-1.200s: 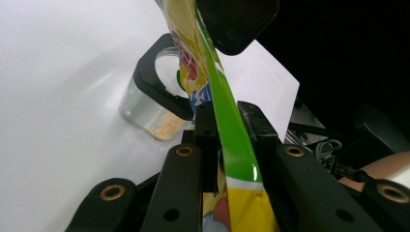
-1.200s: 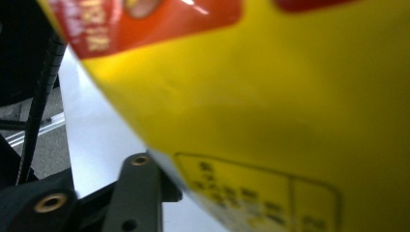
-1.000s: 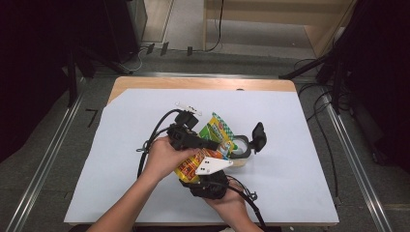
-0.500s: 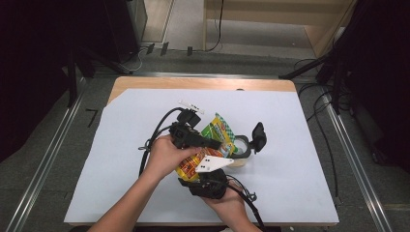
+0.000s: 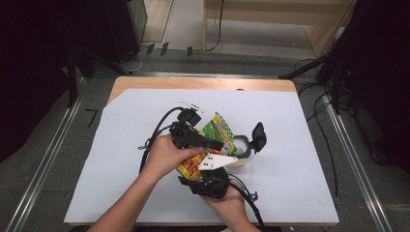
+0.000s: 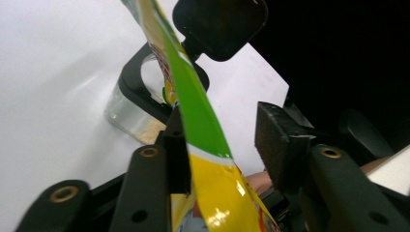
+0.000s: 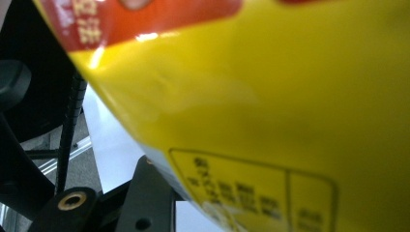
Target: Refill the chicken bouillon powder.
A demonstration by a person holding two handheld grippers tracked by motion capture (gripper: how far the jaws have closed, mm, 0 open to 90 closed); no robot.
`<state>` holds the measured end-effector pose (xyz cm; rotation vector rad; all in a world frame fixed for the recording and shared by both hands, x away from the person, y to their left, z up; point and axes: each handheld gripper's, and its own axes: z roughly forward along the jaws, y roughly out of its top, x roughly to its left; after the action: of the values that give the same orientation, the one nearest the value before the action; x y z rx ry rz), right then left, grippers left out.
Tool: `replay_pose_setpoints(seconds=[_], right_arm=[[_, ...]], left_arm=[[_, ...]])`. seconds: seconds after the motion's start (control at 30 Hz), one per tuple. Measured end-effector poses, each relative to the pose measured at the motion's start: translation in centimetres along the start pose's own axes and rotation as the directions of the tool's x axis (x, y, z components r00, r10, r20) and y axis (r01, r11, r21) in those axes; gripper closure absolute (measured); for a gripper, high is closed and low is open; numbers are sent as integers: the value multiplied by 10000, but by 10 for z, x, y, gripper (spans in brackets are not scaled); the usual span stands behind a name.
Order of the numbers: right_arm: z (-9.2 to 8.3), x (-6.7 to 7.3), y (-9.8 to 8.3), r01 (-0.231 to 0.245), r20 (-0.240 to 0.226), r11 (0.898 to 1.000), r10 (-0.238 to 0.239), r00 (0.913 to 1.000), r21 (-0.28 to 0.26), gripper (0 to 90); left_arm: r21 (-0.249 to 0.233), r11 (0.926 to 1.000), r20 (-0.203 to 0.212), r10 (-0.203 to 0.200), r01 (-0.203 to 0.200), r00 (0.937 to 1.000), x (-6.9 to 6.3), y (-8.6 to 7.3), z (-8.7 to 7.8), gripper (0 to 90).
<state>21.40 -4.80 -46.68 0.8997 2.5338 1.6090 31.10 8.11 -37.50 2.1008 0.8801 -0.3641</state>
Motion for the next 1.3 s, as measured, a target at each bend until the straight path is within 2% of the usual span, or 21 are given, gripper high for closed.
replay_pose_setpoints(seconds=[0.03, 0.23, 0.3, 0.33, 0.5, 0.6, 0.67, 0.7, 0.77, 0.93, 1.03, 1.1, 1.2, 1.3], right_arm=[[-1, -1, 0, -79, -64, 10000, 79, 9999, -11, 666], [-3, -2, 1, -240, -129, 9996, 238, 9996, -148, 665], [-3, -2, 1, -193, -88, 9997, 192, 9998, -143, 664], [-2, 1, 2, 22, 102, 10000, -21, 9999, -34, 659], [0, 5, 3, 316, 284, 9994, -319, 9991, 113, 635], [1, 6, 3, 409, 309, 9991, -413, 9987, 148, 584], [1, 6, 4, 430, 316, 9989, -436, 9985, 198, 584], [1, 6, 4, 431, 402, 9988, -440, 9982, 237, 644], [0, 4, 5, 363, 462, 9988, -378, 9982, 321, 664], [-1, 1, 5, 136, 430, 9994, -150, 9990, 326, 677], [-3, 1, 5, -145, 248, 9998, 142, 9996, 110, 680], [-5, 0, 6, -312, 127, 9995, 312, 9994, -33, 680], [-6, 0, 7, -450, 45, 9988, 451, 9990, -169, 680], [-8, -2, 7, -577, 7, 9981, 577, 9983, -222, 678]], left_arm=[[-61, 9999, -84, 81, -82, 9999, 0, 0, -1, 576], [9, 10000, 29, -35, 35, 10000, 1, 0, -2, 611], [38, 10000, -82, -30, 30, 10000, 2, 0, -2, 685], [129, 9999, -186, -111, 114, 9998, 2, 1, -2, 706], [150, 9996, -273, -220, 224, 9994, 1, 3, -2, 753], [125, 9998, -358, -169, 173, 9992, 0, 4, -2, 770], [189, 9996, -346, -218, 225, 9992, 0, 5, -1, 773], [165, 9995, -318, -280, 285, 9991, 0, 6, 0, 774], [197, 9994, -370, -265, 272, 9990, 0, 6, 0, 765], [332, 9994, -517, 12, 6, 9987, -4, 7, 3, 680], [386, 9993, -294, 42, -30, 9996, -5, 10, 2, 635], [444, 9990, -73, 1, 2, 10000, -4, 11, 1, 592], [401, 9991, 51, -102, 100, 9999, -3, 12, 1, 577], [403, 9974, -50, -594, 595, 9982, -2, 15, 3, 582]])
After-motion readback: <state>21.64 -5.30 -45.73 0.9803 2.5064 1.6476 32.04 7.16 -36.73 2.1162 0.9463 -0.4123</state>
